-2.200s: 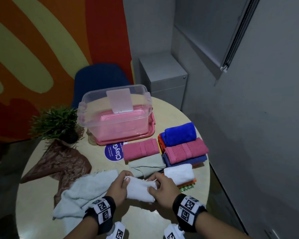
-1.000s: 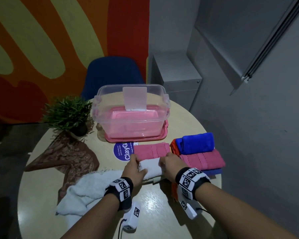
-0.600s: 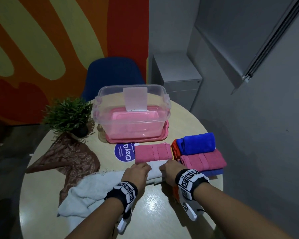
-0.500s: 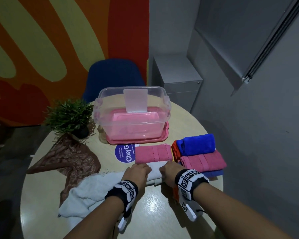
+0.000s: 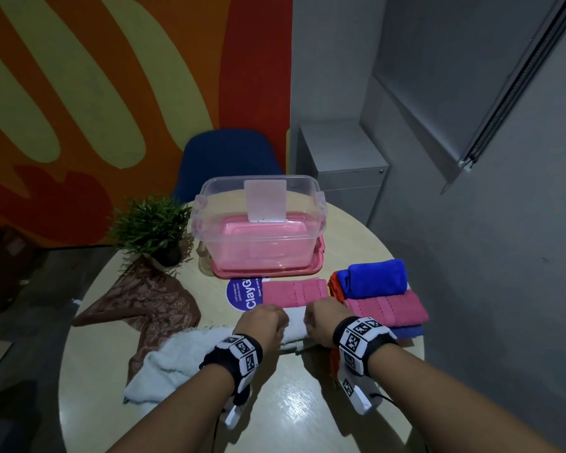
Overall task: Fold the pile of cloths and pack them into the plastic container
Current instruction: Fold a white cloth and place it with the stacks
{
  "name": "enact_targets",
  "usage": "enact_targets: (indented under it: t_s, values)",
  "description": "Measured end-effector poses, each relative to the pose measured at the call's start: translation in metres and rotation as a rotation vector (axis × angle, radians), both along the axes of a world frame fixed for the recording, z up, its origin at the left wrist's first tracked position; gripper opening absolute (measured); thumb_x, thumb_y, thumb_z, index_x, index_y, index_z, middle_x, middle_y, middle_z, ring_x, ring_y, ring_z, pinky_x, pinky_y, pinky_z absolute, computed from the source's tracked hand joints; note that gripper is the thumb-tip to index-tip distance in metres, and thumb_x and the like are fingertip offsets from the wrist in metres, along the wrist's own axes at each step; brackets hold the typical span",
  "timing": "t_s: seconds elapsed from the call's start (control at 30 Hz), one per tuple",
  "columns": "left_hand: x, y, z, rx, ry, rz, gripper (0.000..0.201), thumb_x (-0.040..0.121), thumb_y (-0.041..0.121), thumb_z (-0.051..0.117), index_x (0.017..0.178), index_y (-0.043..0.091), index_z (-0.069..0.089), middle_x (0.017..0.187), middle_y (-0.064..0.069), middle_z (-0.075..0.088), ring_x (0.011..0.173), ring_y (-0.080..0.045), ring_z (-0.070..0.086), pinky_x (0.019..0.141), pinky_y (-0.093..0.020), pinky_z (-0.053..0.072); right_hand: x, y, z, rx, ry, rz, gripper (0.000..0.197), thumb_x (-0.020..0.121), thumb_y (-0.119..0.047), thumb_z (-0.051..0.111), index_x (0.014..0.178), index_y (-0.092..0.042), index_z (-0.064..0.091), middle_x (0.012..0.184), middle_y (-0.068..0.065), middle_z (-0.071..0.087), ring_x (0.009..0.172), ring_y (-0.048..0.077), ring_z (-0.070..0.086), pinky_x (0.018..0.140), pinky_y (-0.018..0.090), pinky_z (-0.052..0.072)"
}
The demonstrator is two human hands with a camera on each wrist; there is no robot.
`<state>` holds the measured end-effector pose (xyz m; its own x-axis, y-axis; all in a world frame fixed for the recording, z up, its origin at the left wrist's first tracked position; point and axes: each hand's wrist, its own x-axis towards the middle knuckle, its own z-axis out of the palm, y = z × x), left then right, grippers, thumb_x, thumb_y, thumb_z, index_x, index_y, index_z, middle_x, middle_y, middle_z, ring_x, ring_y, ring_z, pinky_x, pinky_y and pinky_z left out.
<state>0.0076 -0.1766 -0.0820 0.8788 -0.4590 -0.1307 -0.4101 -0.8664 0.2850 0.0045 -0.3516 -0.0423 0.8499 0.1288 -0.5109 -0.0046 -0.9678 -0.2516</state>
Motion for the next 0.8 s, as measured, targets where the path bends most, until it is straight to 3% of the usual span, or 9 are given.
enact_targets:
  t_s: [0.27,0.4,0.53,0.6,0.67,0.73,0.8]
  values:
    - [-0.015,0.033,0.003,0.037,0.009,0.127,0.023,0.095,0.028,0.052,0.115,0.027,0.064,0.121,0.003,0.06,0.11,-0.019,0.056,0.09,-0.032,0.047,-0.016,0.03,0.005,0.056,-0.091,0.018,0.021,0.094,-0.024,0.055,0.106,-0.013,0.068,0.102,0.007,0.068,0.092,0.024,0.065,0.085,0.038,0.057]
    - [-0.019,0.078,-0.012,0.109,0.081,0.202,0.027,0.092,0.028,0.049,0.115,0.027,0.064,0.121,0.003,0.06,0.11,-0.019,0.057,0.091,-0.033,0.046,-0.028,0.057,-0.006,0.059,-0.099,0.06,0.017,0.09,-0.031,0.056,0.097,-0.021,0.068,0.099,0.003,0.07,0.093,0.025,0.065,0.086,0.038,0.054]
    - [-0.022,0.13,-0.028,0.243,0.142,0.22,0.03,0.089,0.03,0.047,0.115,0.027,0.063,0.125,0.002,0.057,0.115,-0.02,0.056,0.093,-0.035,0.048,-0.043,0.086,-0.023,0.093,-0.014,0.037,0.026,0.09,-0.034,0.057,0.109,-0.019,0.065,0.11,0.008,0.065,0.095,0.029,0.065,0.081,0.037,0.055]
    - [-0.025,0.154,-0.038,0.328,0.189,0.187,0.034,0.088,0.03,0.05,0.121,0.026,0.056,0.131,0.0,0.05,0.12,-0.023,0.05,0.098,-0.037,0.045,-0.049,0.102,-0.034,0.111,0.009,0.06,0.026,0.09,-0.034,0.055,0.108,-0.019,0.066,0.108,0.009,0.067,0.093,0.03,0.066,0.079,0.037,0.056]
    - [-0.03,0.171,-0.05,0.33,0.278,0.147,0.053,0.083,0.033,0.058,0.134,0.027,0.045,0.14,0.0,0.042,0.127,-0.024,0.045,0.101,-0.037,0.042,-0.053,0.119,-0.044,0.135,0.032,0.066,0.027,0.088,-0.035,0.052,0.107,-0.021,0.065,0.109,0.007,0.069,0.094,0.029,0.067,0.081,0.037,0.056]
    - [-0.035,0.184,-0.061,0.274,0.361,0.086,0.071,0.081,0.033,0.064,0.146,0.028,0.035,0.153,-0.002,0.031,0.135,-0.023,0.039,0.105,-0.034,0.039,-0.056,0.135,-0.056,0.182,0.058,0.05,0.035,0.087,-0.037,0.053,0.119,-0.024,0.061,0.121,0.004,0.067,0.104,0.027,0.065,0.089,0.038,0.054]
    - [-0.037,0.194,-0.067,0.234,0.385,0.01,0.073,0.087,0.029,0.061,0.152,0.028,0.028,0.162,-0.003,0.017,0.143,-0.019,0.03,0.11,-0.029,0.034,-0.06,0.147,-0.073,0.221,0.068,0.099,0.055,0.086,-0.036,0.06,0.139,-0.027,0.047,0.141,0.001,0.053,0.122,0.025,0.055,0.103,0.038,0.047]
